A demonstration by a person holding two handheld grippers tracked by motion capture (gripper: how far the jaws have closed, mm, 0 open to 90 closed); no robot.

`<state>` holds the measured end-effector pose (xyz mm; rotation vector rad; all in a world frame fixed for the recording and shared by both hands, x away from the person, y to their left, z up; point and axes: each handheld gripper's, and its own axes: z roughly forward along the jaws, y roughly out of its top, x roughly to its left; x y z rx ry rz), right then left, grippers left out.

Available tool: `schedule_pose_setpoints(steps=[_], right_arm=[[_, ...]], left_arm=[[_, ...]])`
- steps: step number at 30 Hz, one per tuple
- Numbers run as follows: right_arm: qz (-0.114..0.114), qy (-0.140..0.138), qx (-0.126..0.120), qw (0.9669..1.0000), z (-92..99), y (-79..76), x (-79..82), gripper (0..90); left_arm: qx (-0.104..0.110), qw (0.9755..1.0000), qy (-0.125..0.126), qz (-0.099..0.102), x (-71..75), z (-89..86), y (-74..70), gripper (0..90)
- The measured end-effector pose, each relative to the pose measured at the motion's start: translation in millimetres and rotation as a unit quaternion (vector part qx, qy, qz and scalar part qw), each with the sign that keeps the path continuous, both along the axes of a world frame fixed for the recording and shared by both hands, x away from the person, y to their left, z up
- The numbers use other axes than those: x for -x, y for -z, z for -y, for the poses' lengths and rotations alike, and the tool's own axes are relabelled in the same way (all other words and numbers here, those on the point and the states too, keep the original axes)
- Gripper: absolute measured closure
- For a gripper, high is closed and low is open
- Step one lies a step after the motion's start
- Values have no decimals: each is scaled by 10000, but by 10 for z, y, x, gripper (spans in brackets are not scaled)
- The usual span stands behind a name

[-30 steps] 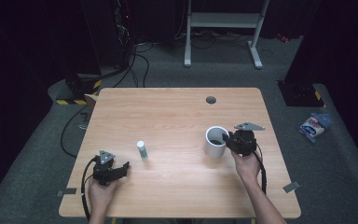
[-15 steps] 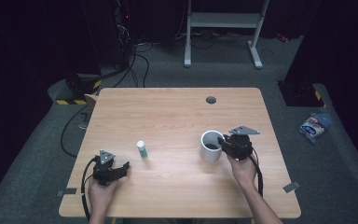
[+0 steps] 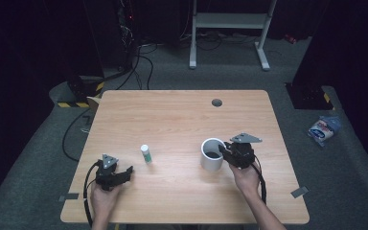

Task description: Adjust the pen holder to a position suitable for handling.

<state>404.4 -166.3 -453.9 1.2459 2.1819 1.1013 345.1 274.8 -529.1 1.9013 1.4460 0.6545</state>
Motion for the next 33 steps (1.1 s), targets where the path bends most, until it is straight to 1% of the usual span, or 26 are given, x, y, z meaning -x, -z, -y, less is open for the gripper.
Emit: schedule_pose_setpoints(steps=[8,11,12,15,16,17,18,19,20,23,27,29,30,32,33], right_arm=[[-1,-204,-15,9998,-132,17,78,704],[14,-329,24,9995,-198,28,113,697],[14,-329,24,9995,-198,28,113,697],[-27,-397,41,9992,-223,42,123,642],[-27,-397,41,9992,-223,42,123,642],[-32,-382,26,9993,-217,43,128,615],[-28,-317,-105,9994,-179,42,150,554],[-28,-317,-105,9994,-179,42,150,554],[4,-319,-144,9994,-159,39,155,534],[48,-211,-309,9993,-55,12,212,483],[239,-168,-527,9982,142,-24,300,457],[328,-106,-565,9978,246,-17,340,452],[423,-72,-605,9972,304,-7,363,452],[501,80,-652,9966,418,24,401,444],[485,167,-668,9964,475,51,411,438]], left_arm=[[2,10000,2,-3,0,0,0,268],[4,10000,2,-3,0,0,0,268],[3,10000,3,-3,0,-1,0,268],[4,10000,3,-4,0,-1,0,269],[6,10000,1,-4,0,-1,0,269],[5,10000,2,-4,0,-1,0,269],[2,10000,1,-3,0,-1,0,269],[2,10000,1,-3,0,-1,0,269],[2,10000,1,-3,0,0,0,269],[2,10000,0,-2,0,0,0,269],[9,10000,-15,0,-3,0,0,269],[2,10000,-19,6,-3,0,0,269],[6,10000,-20,7,-3,1,1,269],[14,10000,-24,4,-3,2,1,269],[13,10000,-23,5,-3,2,1,269]])
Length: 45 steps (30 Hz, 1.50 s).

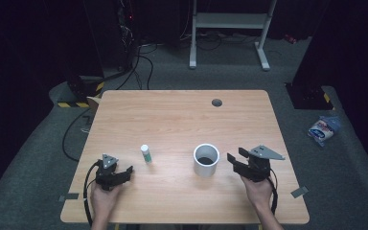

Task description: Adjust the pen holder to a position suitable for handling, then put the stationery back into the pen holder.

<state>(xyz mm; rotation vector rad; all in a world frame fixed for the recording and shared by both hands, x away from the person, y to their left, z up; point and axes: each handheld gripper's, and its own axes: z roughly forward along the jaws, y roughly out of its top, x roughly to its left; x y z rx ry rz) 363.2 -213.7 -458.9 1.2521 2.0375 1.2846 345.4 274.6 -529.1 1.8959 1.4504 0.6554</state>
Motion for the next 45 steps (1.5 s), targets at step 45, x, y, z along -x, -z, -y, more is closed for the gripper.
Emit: schedule_pose_setpoints(steps=[45], right_arm=[[-903,1122,1028,9842,668,640,2,335]], left_arm=[[436,9978,506,48,199,68,-172,278]])
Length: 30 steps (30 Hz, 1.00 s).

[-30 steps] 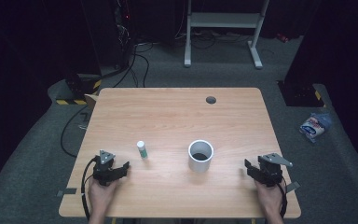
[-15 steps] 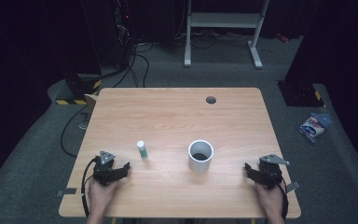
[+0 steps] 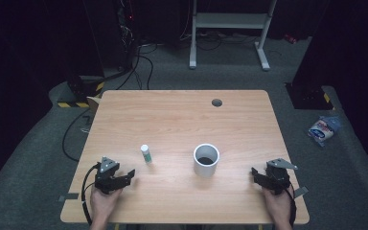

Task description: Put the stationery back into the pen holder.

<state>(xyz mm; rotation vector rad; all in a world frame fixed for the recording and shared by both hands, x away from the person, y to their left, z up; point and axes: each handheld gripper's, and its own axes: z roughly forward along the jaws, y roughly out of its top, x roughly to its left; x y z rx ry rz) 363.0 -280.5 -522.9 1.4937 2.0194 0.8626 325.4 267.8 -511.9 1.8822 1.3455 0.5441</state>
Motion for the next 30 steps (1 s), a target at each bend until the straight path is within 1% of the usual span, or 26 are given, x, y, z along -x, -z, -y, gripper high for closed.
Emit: schedule_pose_setpoints(steps=[1,4,5,6,7,12,13,14,18,20,21,24,28,30], right_arm=[[0,3,2,10000,0,0,0,334],[0,5,3,10000,0,0,0,335],[1,4,3,10000,0,0,0,334],[0,4,3,10000,0,0,0,334],[2,3,4,10000,1,0,0,334],[-1,-9,1,10000,0,0,0,332],[3,-12,4,10000,0,0,-1,331],[10,-24,8,10000,1,1,-2,326],[-1,-39,10,10000,0,0,2,325],[-1,-39,9,10000,0,0,2,325],[0,-40,9,10000,1,0,2,325],[-2,-38,8,10000,0,0,3,325],[-2,-40,9,10000,0,0,2,325],[-1,-39,9,10000,0,0,2,325]], left_arm=[[-47,10000,74,10,11,11,-16,278],[-60,9999,139,78,26,73,-35,291],[-101,9998,187,67,24,91,-43,295],[-86,9998,192,63,24,116,-46,297],[-140,9996,239,68,17,147,-56,299],[-248,9991,298,177,-26,281,-108,322],[-237,9990,298,233,-41,295,-115,331],[-228,9990,292,234,-55,307,-121,341],[-312,9989,288,193,-145,391,-139,358],[-366,9987,294,209,-180,429,-150,368],[-356,9987,287,232,-204,446,-153,378],[-318,9989,270,217,-275,484,-169,381],[-360,9987,258,245,-381,562,-195,403],[-381,9985,288,249,-399,573,-199,406]])
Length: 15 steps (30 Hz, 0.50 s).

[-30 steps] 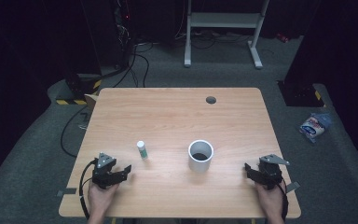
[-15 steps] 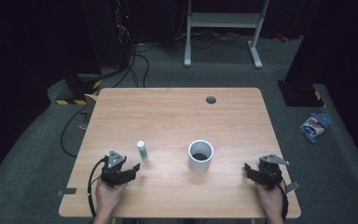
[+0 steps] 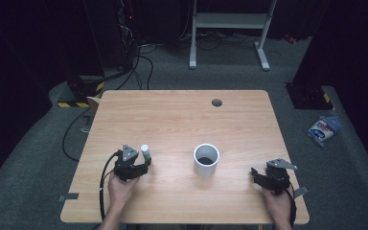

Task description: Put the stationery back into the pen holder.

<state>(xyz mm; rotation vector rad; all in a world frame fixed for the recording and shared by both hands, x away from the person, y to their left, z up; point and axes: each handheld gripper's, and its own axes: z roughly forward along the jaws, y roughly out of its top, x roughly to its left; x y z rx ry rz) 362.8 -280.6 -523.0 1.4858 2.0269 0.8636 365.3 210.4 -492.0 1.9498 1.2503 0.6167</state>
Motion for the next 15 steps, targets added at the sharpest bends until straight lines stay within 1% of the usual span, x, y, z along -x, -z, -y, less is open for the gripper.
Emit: schedule_pose_setpoints(steps=[2,5,6,8,10,11,13,15], right_arm=[[-2,0,0,10000,0,0,0,325],[-1,-2,1,10000,0,0,0,325],[-2,0,-1,10000,0,0,0,325],[-8,9,-9,10000,-1,0,1,325],[-1,0,-1,10000,0,0,0,325],[-1,-1,-1,10000,0,0,0,325],[0,-1,0,10000,0,0,0,325],[-1,-1,0,10000,0,0,0,325]], left_arm=[[-23,10000,10,36,-25,28,-5,427],[-27,10000,0,15,-69,64,-6,462],[-18,10000,-6,15,-82,75,-6,488],[37,10000,-9,46,-94,90,-6,505],[40,10000,-19,39,-105,90,-1,531],[35,10000,-19,37,-110,89,5,567],[26,10000,-20,45,-107,87,4,581],[55,10000,0,58,-100,87,-1,634]])
